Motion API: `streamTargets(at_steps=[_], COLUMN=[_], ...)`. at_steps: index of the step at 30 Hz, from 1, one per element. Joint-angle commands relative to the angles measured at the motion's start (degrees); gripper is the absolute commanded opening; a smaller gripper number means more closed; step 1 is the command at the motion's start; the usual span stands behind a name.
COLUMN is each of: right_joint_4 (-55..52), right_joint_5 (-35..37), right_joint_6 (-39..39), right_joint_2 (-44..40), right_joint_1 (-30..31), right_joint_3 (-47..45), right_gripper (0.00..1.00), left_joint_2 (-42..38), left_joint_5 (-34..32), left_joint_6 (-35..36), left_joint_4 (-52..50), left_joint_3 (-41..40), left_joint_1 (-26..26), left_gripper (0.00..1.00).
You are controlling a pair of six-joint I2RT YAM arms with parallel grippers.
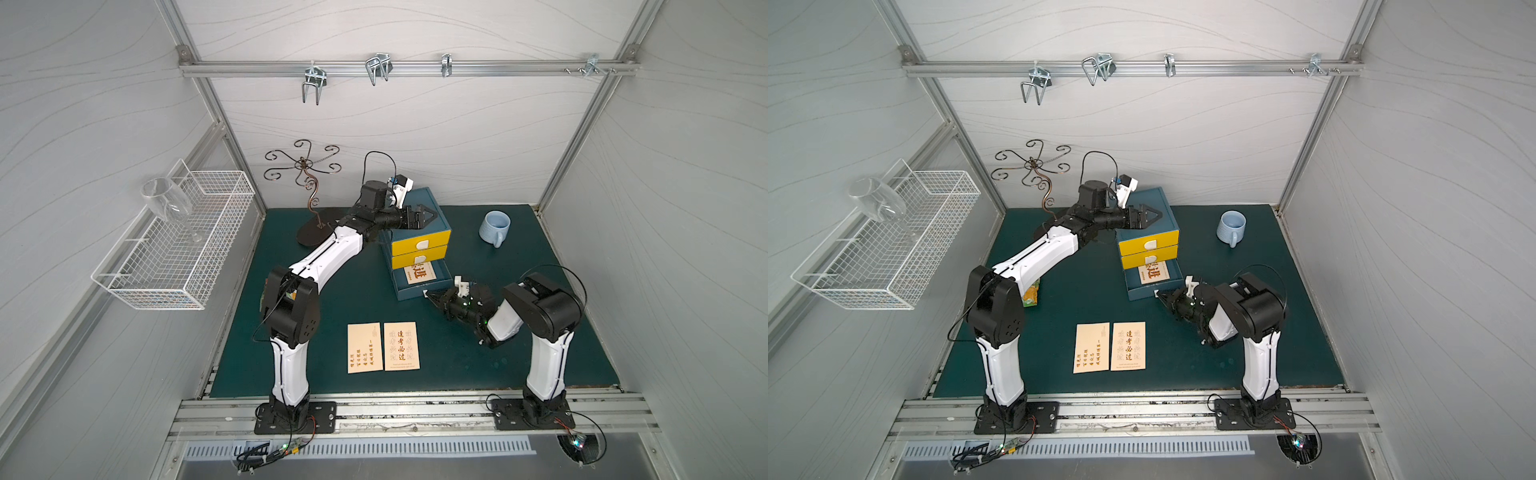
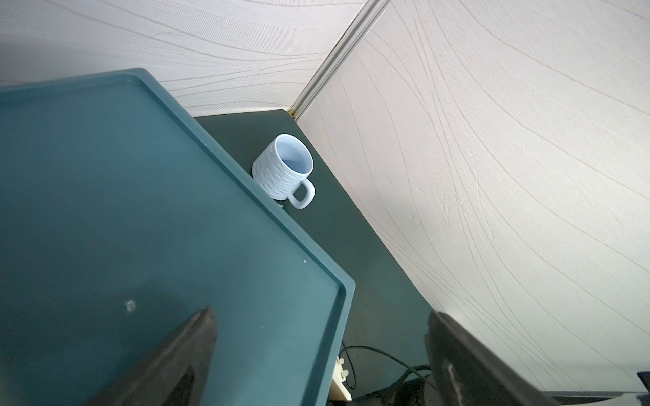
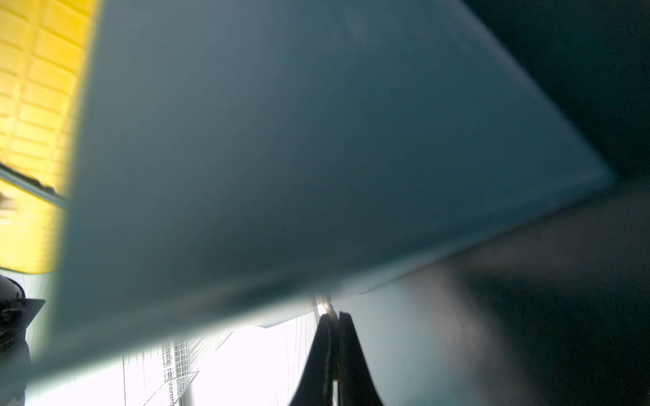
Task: Take the postcards out of the drawer
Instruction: Open the drawer in the storage box.
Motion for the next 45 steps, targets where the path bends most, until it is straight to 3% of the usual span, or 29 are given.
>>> streamTargets(at_steps=[1,16,45], right_joint_4=[-1.72,-1.72,-1.63], right_joint_5=[-1.09,-1.01,0.04], right_joint_6=[-0.39,-0.25,0.42], right_joint_2=[-2.33,-6.88,-9.22], right_joint_1=[0.94,1.13,2.0], right_joint_3=[-2.13,-9.44,-13.07], right_gripper=[0.0,0.0,0.03], left_joint_2=[3.81,4.03,3.27], left_joint_5=[-1.03,-1.04,-1.64], left_joint_6=[-1.72,-1.59,-1.65], left_joint_4=[-12.87,-12.96,-13.23], left_joint_3=[-4.02,-3.99,-3.78], left_joint_1=[0.63,0.98,1.33], left_gripper=[0.99,0.99,0.99])
